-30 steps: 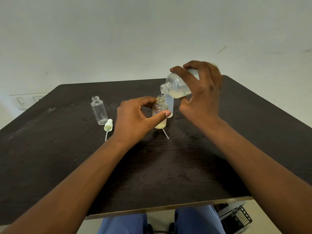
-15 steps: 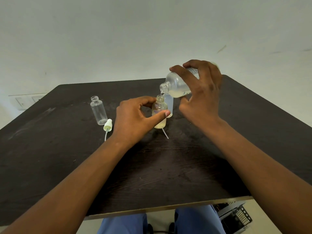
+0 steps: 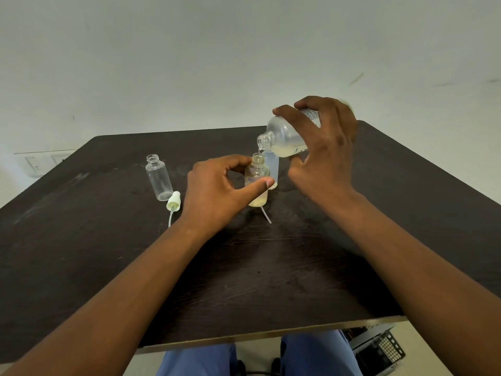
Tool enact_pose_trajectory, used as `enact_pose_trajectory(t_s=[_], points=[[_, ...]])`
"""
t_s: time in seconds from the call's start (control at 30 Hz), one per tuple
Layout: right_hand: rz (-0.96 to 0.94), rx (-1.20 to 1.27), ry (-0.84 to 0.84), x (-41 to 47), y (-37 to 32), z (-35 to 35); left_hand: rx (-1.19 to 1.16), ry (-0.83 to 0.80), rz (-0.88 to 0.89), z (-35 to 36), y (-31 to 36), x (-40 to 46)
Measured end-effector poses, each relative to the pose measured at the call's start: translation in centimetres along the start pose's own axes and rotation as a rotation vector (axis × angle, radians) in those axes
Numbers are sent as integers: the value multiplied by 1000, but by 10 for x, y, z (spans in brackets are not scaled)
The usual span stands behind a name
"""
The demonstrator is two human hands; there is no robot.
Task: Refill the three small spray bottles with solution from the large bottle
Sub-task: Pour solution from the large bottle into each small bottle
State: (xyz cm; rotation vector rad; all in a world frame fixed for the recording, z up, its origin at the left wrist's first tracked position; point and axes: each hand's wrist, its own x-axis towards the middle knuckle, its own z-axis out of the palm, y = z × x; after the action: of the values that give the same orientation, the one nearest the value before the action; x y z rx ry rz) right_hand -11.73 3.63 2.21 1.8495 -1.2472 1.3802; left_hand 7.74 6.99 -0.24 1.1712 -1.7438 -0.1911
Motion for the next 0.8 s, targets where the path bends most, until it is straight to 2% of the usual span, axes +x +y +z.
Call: enact_pose_trajectory(t_s=[0.8], points=[[-3, 2, 4, 0, 0, 1, -6, 13, -8, 0, 0, 0]])
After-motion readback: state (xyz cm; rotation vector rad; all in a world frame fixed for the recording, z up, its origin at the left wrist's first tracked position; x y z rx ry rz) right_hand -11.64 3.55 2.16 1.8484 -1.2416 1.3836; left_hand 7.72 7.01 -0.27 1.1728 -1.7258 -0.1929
